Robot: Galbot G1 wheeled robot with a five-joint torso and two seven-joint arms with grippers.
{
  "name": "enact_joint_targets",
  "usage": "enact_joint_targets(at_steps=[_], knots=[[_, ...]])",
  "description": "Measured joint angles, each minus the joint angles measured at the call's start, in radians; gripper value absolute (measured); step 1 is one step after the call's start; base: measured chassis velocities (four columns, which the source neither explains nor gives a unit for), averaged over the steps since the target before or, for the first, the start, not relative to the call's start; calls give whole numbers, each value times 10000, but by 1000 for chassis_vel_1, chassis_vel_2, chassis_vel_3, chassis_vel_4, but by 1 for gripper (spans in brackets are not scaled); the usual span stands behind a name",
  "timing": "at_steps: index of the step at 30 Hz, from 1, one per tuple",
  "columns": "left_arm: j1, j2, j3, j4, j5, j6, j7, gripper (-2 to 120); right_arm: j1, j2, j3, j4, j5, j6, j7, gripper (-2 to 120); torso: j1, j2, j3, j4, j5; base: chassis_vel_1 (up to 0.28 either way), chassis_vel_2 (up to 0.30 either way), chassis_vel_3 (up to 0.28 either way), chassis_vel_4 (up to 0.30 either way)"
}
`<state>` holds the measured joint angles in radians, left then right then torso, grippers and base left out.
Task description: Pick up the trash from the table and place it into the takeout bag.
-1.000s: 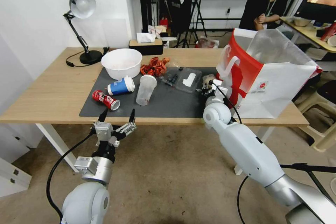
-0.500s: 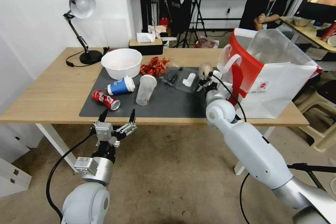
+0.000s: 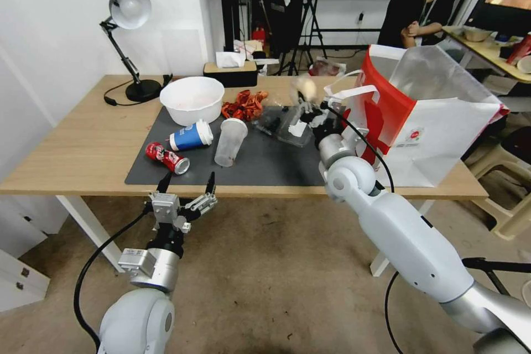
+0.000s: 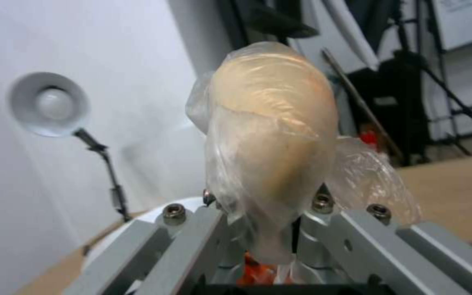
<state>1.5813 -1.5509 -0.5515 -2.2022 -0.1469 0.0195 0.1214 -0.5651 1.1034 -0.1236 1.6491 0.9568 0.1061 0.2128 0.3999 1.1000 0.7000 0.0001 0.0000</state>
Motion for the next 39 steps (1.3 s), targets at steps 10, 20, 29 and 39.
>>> enact_joint_targets(at_steps=[10, 20, 29, 39], knots=[[5, -46, -2, -24, 28, 0, 3, 100, 797, 18, -70, 482, -334, 29, -73, 4, 0, 0, 1, 2, 0, 0, 0, 0, 0], [28, -38, 12, -41, 76, 12, 12, 100, 1511, -1577, 1895, 2207, -221, -2649, 1794, 4, 1, 0, 0, -5, 2, 0, 0, 0, 0], [16, -78, 201, -70, 198, 32, 45, 100, 542, -3266, 3776, 3293, 621, -5345, 3405, 4, 1, 0, 0, -2, 4, 0, 0, 0, 0], [74, -146, 410, -110, 319, 8, 75, 100, -361, -4171, 5274, 3639, 2298, -7788, 4963, 4, 0, 0, 0, -3, 3, 0, 0, 0, 0]])
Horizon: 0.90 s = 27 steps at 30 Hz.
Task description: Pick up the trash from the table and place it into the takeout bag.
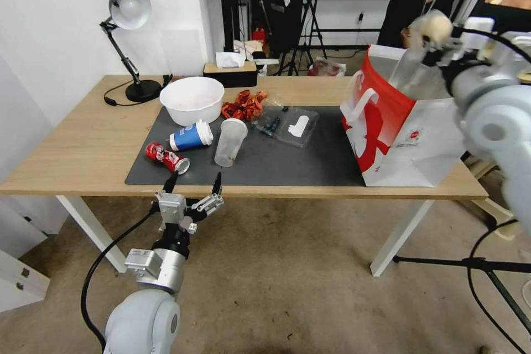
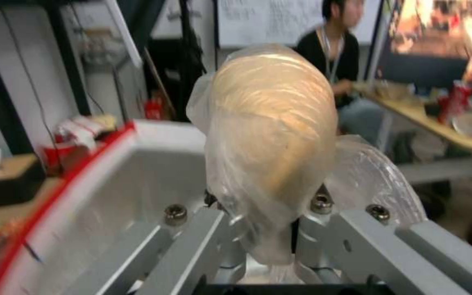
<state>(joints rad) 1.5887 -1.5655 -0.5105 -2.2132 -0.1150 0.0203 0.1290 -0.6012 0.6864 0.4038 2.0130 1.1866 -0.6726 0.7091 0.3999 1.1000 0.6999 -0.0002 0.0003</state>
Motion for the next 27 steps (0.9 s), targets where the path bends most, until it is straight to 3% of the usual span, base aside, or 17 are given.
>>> enact_joint_targets(at_steps=[3, 12, 27], knots=[[26, -32, 65, -9, 45, -34, 3, 100, -11, -37, 117, -64, 853, -560, 642, 4, 0, 0, 0, 4, -3, 0, 0, 0, 0], [110, -58, 54, -38, 67, -101, 5, 100, 148, -32, -25, -333, 1788, -689, 1334, 7, 0, 0, 0, 3, -3, 0, 0, 0, 0], [134, -68, 31, -56, 79, -108, 5, 100, 429, -7, -245, -469, 2273, -624, 1575, 63, 1, 0, 0, 2, -3, 0, 0, 0, 0]])
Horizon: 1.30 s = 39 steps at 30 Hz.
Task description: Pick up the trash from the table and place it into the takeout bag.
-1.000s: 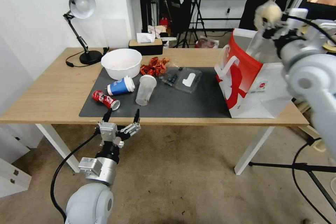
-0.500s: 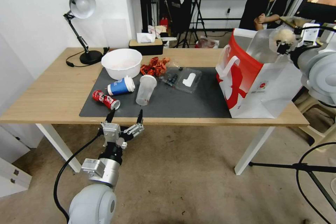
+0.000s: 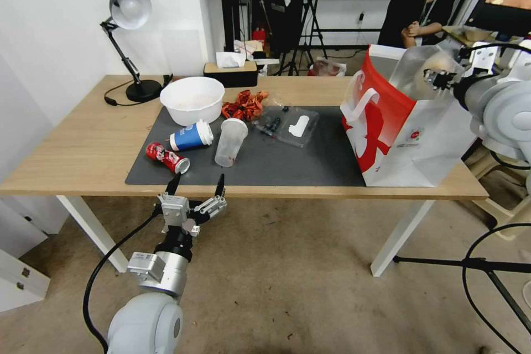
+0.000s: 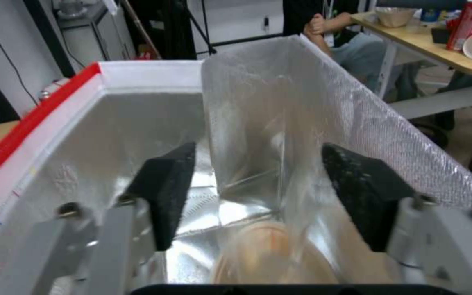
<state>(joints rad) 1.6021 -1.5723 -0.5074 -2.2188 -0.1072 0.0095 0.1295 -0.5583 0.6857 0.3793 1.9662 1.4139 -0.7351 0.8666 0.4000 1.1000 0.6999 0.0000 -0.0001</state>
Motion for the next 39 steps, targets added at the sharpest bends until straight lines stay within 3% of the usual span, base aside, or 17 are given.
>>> enact_joint_targets(at_steps=[5, 9, 11, 13, 15, 17, 18, 19, 21, 24, 28, 39], knots=[[0, 10, 1, -5, 2, 0, -2, 100, 62, 3, 164, 158, -9, 207, -503, 78, 0, 0, 0, 1, 0, 0, 0, 0, 0], [0, 34, -2, -18, 2, 0, -4, 100, -62, -93, 332, 401, -463, 1051, -1481, 92, 0, 0, 1, 1, 0, 0, 0, 0, 0], [9, 57, -4, -29, 2, 0, -5, 100, -337, -222, 566, 658, -921, 2144, -2475, 99, 0, 0, 0, 1, -1, 0, 0, 0, 0], [11, 66, -5, -30, 2, 0, -5, 100, -426, -251, 634, 728, -986, 2392, -2683, 99, 0, 0, 0, 1, 0, 0, 0, 0, 0], [27, 97, -8, -31, 3, 0, -6, 100, -1141, -386, 1115, 1134, -1304, 3726, -3833, 100, 0, 0, 0, 1, -1, 0, 0, 0, 0], [31, 102, -8, -31, 2, 0, -6, 100, -1276, -401, 1194, 1201, -1346, 3908, -3975, 100, 0, 1, 0, 1, -1, 0, 0, 0, 0], [47, 125, -11, -32, 3, -4, -5, 100, -2000, -453, 1529, 1516, -1598, 4645, -4587, 100, 0, 1, 0, 0, -2, 0, 0, 0, 0], [47, 125, -11, -32, 3, -4, -5, 100, -2000, -453, 1529, 1516, -1598, 4645, -4587, 100, 0, 1, 0, 0, -2, 0, 0, 0, 0], [71, 159, -21, -32, 2, -32, -6, 100, -3258, -470, 1880, 1989, -2349, 5712, -5679, 100, 0, 0, 0, 0, 2, 0, 0, 0, 0], [91, 175, -27, -33, 3, -54, -6, 100, -4228, -389, 2149, 2494, -2944, 6430, -6258, 100, -1, 1, -1, -1, 0, 0, 0, 0, 0], [116, 173, -27, -19, 37, -77, -6, 100, -5327, -123, 2265, 3020, -4080, 7370, -6718, 100, -1, 1, 0, 1, -1, 0, 0, 0, 0], [184, 221, -125, 10, 88, -158, -16, 100, -7782, 1356, 2029, 3916, -7526, 8051, -6086, 100, 0, 1, 0, 0, 0, 0, 0, 0, 0]])
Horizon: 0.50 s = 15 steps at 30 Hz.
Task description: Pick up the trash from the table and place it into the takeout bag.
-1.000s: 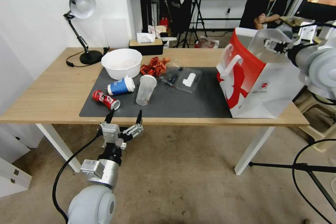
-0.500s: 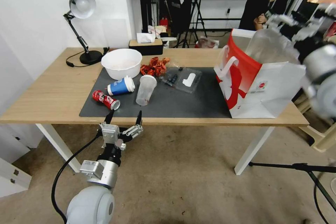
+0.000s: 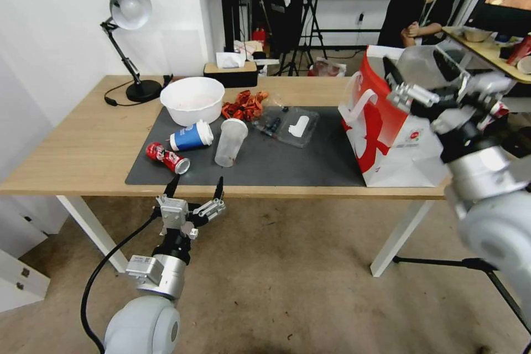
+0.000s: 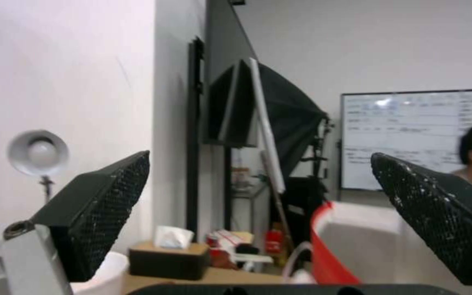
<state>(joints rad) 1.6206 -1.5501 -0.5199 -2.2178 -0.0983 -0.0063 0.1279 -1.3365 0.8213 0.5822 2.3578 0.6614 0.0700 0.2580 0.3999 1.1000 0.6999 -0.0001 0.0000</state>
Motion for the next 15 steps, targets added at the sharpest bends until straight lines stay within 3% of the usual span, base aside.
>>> enact_joint_targets(at_steps=[6, 15], knots=[[55, 11, -20, -2, 26, -24, -6, 100, -1600, 1056, -93, 20, -1644, 614, 503, 98, 0, -1, 1, 0, -1, 0, 0, 0, 0], [69, 58, 4, 143, 57, -50, -8, 100, -3121, 2107, -350, -719, -2681, 1544, 590, 98, 1, -1, 1, -1, -1, 0, 0, 0, 0]])
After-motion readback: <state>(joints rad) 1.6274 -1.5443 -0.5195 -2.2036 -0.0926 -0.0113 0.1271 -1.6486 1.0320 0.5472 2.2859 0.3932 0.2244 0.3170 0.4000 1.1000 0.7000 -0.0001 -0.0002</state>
